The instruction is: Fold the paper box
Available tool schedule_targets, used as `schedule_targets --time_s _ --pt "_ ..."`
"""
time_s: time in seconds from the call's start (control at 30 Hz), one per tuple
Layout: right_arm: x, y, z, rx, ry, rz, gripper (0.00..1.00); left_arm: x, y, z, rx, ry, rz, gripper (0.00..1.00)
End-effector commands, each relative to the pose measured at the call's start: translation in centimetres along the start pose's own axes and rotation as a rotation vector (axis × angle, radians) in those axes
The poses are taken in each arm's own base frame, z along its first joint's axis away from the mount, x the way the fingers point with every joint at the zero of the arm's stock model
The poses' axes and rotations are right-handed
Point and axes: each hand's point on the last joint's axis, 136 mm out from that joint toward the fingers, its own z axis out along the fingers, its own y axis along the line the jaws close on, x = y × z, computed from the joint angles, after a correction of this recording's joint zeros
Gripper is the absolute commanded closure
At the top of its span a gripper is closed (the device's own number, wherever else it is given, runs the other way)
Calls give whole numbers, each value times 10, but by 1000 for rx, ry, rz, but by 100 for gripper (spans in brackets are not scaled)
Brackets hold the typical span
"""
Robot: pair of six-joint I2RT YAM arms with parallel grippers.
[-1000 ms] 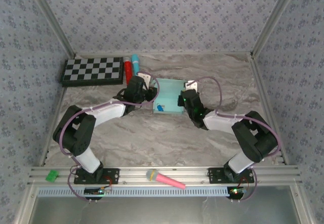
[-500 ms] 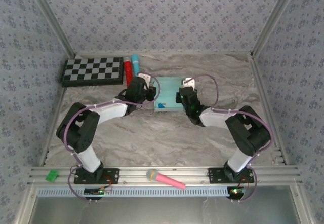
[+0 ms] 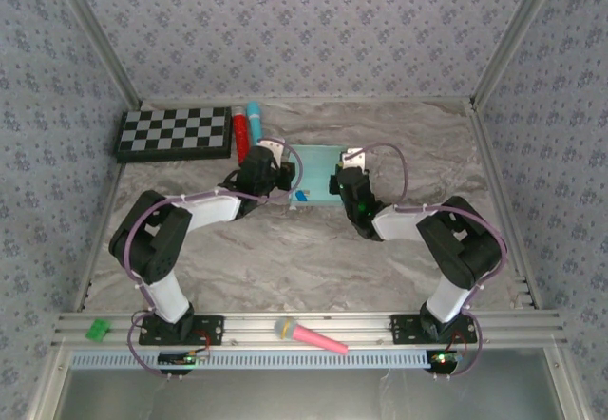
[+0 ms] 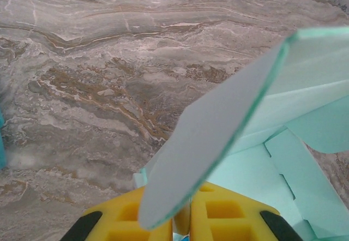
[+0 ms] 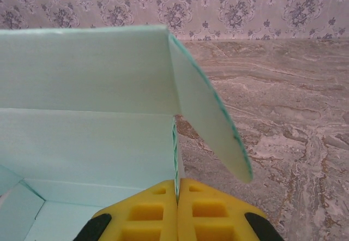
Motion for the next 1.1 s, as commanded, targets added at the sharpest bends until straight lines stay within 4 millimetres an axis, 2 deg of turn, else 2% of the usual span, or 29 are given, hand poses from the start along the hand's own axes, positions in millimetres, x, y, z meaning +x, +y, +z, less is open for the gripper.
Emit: schedule_targets --time_s 0.0,0.17,0.73,1.07 --pt "1 16 -4 -47 -33 3 93 6 -25 3 89 -11 16 85" --pt "7 17 -7 -41 -31 -4 93 14 -24 2 82 -4 10 83" --pt "25 16 -22 -27 -10 -26 93 39 -21 -4 73 40 23 88" --pt "36 18 -30 -27 7 -43 93 52 -14 -11 38 51 29 88"
